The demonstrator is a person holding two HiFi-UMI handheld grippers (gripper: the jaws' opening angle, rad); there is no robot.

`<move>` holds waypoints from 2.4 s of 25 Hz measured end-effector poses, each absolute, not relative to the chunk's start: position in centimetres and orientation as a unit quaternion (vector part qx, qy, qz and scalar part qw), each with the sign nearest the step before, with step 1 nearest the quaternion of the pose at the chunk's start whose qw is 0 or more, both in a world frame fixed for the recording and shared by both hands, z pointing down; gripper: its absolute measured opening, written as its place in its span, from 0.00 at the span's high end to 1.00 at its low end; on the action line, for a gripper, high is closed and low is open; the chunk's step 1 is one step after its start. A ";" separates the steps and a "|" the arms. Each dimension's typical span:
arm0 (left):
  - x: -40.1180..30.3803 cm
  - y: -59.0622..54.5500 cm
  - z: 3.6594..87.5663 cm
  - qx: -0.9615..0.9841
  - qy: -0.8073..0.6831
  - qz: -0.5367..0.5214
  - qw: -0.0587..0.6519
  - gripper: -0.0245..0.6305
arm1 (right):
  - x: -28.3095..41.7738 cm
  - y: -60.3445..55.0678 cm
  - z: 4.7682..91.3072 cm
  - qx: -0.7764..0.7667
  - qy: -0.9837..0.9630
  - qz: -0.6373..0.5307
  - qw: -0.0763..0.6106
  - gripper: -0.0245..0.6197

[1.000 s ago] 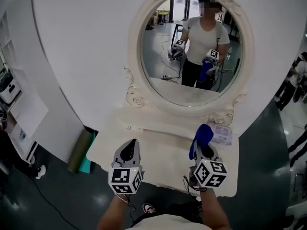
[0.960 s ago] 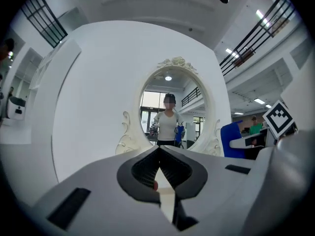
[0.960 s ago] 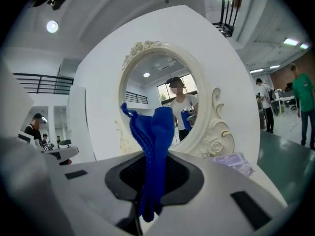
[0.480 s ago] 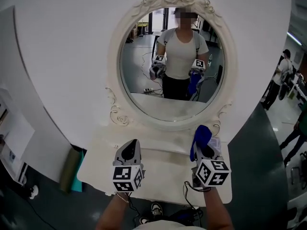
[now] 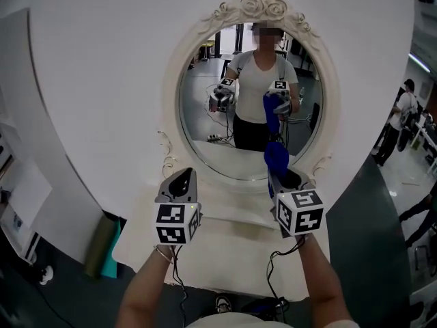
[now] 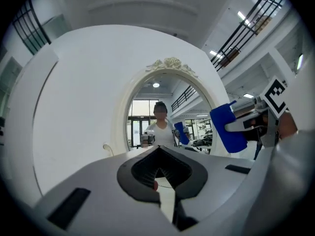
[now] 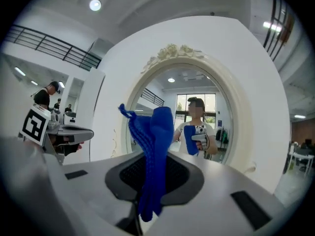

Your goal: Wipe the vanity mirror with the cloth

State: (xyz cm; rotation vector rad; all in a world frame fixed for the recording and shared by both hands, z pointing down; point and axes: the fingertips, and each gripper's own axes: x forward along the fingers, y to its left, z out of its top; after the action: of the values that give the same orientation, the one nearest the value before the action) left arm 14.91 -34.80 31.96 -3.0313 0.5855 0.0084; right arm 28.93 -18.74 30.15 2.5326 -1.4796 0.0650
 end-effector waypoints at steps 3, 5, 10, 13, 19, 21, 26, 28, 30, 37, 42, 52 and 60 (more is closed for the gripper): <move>15.5 -36.0 29.2 -0.980 0.190 0.013 0.054 0.95 | 28.6 -21.3 26.2 0.848 -0.506 -0.022 0.155 0.86; 16.0 -37.0 27.3 -0.980 0.188 0.024 0.054 0.95 | 28.4 -23.0 23.7 0.841 -0.505 -0.051 0.188 0.86; 17.5 -40.9 22.0 -0.980 0.189 0.048 0.032 0.96 | 27.6 -28.0 18.1 0.820 -0.489 -0.111 0.275 0.86; 18.3 -42.8 18.9 -0.979 0.189 0.051 0.055 0.95 | 27.4 -30.9 15.2 0.810 -0.466 -0.146 0.326 0.86; 19.6 -44.8 14.3 -0.974 0.193 0.054 0.102 0.96 | 28.3 -35.5 10.6 0.793 -0.398 -0.189 0.420 0.86; 19.9 -45.4 13.0 -0.972 0.196 0.057 0.116 0.96 | 28.6 -36.8 9.1 0.789 -0.371 -0.202 0.446 0.86; 20.1 -46.6 11.3 -0.971 0.199 0.067 0.115 0.95 | 29.3 -39.3 7.5 0.791 -0.342 -0.198 0.468 0.86; 20.0 -47.1 11.3 -0.972 0.198 0.072 0.103 0.96 | 29.4 -40.1 7.6 0.791 -0.338 -0.195 0.472 0.86; 19.9 -47.6 11.5 -0.973 0.198 0.072 0.095 0.95 | 29.5 -40.7 7.9 0.789 -0.336 -0.194 0.477 0.86; 20.1 -49.6 13.8 -0.972 0.212 0.050 0.091 0.95 | 29.6 -42.1 9.2 0.780 -0.338 -0.193 0.490 0.86; 19.9 -50.8 16.6 -0.971 0.223 0.033 0.076 0.95 | 28.9 -43.2 11.4 0.768 -0.349 -0.191 0.502 0.86; 18.6 -52.4 25.4 -0.972 0.236 -0.010 0.016 0.95 | 27.4 -45.8 19.7 0.732 -0.377 -0.170 0.542 0.86; 18.3 -52.1 32.8 -0.972 0.229 -0.053 -0.012 0.95 | 26.9 -46.7 28.0 0.707 -0.405 -0.138 0.563 0.86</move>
State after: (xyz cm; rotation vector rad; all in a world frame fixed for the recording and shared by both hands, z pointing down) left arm 18.34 -52.08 32.78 -3.0762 0.7255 -0.1674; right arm 26.90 -46.71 28.04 1.6638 -0.9546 -0.3258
